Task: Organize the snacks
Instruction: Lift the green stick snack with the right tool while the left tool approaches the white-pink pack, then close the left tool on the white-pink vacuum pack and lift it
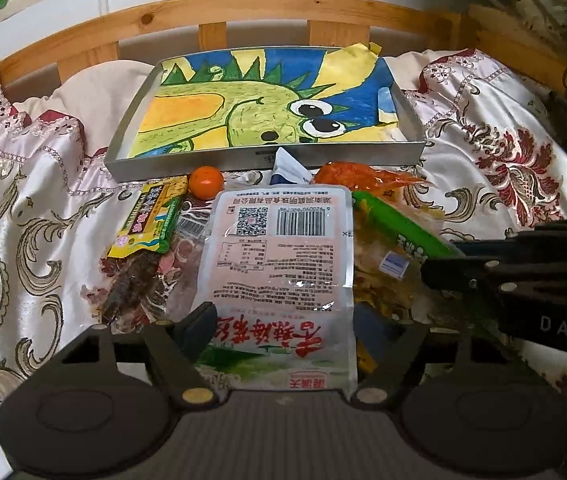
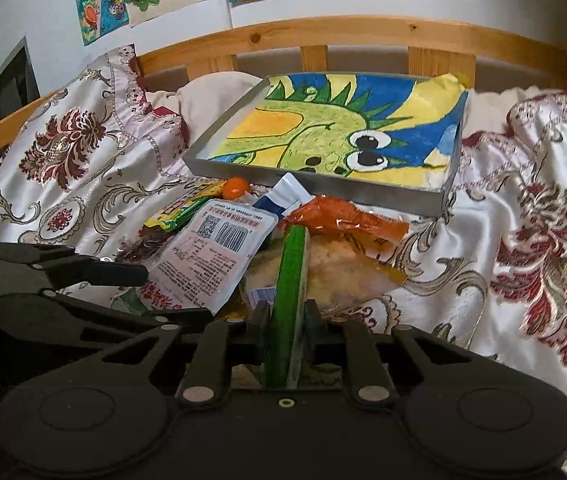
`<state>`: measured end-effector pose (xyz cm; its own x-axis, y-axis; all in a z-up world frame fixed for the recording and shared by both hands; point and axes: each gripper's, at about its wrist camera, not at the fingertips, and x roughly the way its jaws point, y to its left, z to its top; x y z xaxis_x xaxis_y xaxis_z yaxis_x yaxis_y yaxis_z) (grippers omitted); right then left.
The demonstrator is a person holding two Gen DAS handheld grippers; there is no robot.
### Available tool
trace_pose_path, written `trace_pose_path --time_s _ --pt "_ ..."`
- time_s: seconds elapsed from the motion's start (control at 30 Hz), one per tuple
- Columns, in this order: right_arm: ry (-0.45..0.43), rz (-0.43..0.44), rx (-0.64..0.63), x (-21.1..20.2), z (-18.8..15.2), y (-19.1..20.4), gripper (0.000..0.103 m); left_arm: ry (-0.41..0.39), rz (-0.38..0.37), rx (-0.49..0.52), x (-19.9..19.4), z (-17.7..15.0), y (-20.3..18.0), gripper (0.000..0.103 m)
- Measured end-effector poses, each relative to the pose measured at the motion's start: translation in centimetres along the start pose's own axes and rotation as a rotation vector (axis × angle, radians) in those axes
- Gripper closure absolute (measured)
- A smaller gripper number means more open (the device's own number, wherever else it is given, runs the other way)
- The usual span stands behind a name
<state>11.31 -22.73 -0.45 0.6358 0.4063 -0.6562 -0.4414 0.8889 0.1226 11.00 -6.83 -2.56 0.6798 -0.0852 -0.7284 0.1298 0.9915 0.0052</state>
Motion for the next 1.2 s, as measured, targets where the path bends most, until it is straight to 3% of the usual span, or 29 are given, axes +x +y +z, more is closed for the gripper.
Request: trace_pose_path --time_s 0.27,0.5,0.67,0.83,0.97,1.0,1.03,1.2 --pt "-0.019 -0.014 -0.043 -0.2 0.1 0.4 0.085 0.007 0.029 0.016 0.4 0.6 0.3 0.005" --pt "-0.032 -0.035 -0.068 -0.1 0.3 0.3 0.085 0.056 -0.026 0.101 2.8 2.3 0.1 0.004" --pt "-0.06 -0.066 -0.138 -0.2 0.3 0.8 0.085 0.044 -0.062 0.097 3.0 2.7 0.6 0.016" --pt "-0.096 -0.108 -0.245 -0.4 0.1 1.8 0.085 0.024 -0.057 0.16 2.3 2.4 -0.1 0.023" --pt "-0.117 -0.123 -0.3 -0.8 -0.1 2.3 0.085 0.018 -0.05 0.151 1.8 2.5 -0.3 0.028" --pt "-0.121 -0.127 -0.311 -0.8 -0.2 2.5 0.085 0.013 -0.047 0.151 1.6 2.6 -0.2 0.031" --pt "-0.123 -0.129 -0.318 -0.9 -0.2 2.5 0.085 0.008 -0.047 0.156 1.3 2.7 -0.2 0.045" --pt "-0.129 -0.139 -0.339 -0.9 -0.2 2.8 0.085 0.006 -0.01 0.17 0.3 3.4 0.3 0.06"
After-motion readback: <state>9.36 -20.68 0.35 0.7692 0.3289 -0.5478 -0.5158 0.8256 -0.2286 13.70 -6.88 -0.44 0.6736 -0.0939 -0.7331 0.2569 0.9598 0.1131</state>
